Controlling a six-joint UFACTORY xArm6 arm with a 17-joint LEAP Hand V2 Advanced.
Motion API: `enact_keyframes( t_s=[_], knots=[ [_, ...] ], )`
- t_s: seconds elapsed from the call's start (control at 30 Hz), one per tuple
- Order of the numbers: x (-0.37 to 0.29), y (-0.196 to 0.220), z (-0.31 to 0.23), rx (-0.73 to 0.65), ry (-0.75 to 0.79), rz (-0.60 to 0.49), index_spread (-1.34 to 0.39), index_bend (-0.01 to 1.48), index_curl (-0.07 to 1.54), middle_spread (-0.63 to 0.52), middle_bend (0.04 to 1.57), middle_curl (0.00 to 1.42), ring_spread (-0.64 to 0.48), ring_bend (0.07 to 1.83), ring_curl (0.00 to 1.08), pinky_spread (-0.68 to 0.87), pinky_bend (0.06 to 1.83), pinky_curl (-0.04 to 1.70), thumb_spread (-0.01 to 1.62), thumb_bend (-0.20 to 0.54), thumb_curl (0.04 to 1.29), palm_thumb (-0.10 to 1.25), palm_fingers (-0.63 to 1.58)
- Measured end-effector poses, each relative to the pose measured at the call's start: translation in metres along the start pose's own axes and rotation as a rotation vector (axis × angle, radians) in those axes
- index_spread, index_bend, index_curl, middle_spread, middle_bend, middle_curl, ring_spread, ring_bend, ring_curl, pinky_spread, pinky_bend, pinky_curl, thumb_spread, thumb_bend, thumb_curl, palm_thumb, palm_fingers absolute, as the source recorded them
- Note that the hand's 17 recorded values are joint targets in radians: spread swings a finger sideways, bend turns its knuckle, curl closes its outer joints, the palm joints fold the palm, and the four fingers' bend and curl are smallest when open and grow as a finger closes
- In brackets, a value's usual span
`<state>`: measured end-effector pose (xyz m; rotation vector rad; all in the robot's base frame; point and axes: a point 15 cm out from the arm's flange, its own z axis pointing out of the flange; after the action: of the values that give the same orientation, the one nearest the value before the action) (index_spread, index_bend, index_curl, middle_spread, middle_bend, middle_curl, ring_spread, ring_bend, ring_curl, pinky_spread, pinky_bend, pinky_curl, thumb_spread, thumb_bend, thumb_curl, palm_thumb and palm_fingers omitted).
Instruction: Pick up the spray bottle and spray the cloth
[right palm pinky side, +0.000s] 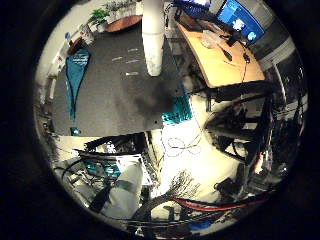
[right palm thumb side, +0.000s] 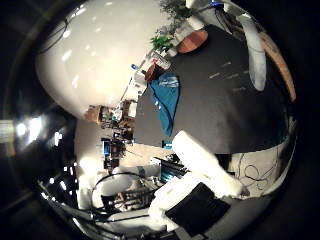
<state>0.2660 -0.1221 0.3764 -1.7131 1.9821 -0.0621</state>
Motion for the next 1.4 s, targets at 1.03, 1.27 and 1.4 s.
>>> enact_keyframes(
  t_s=[1.03, 1.27, 1.4],
  knots=[
    [0.078, 0.017, 0.009, 0.239, -0.112, 0.18, -0.19, 0.13, 0.23, 0.18, 0.23, 0.34, 0.19, 0.31, 0.28, 0.36, 0.44, 0.33, 1.19, -0.018, 0.32, 0.59, 0.04],
    [0.099, 0.016, 0.009, 0.299, -0.16, 0.245, -0.19, 0.14, 0.23, 0.19, 0.25, 0.34, 0.2, 0.35, 0.28, 0.36, 0.46, 0.32, 1.18, -0.018, 0.32, 0.59, 0.03],
    [0.121, 0.023, 0.013, 0.306, -0.186, 0.307, -0.18, 0.14, 0.22, 0.19, 0.26, 0.35, 0.19, 0.36, 0.28, 0.36, 0.47, 0.32, 1.18, -0.018, 0.32, 0.59, 0.03]
  ],
)
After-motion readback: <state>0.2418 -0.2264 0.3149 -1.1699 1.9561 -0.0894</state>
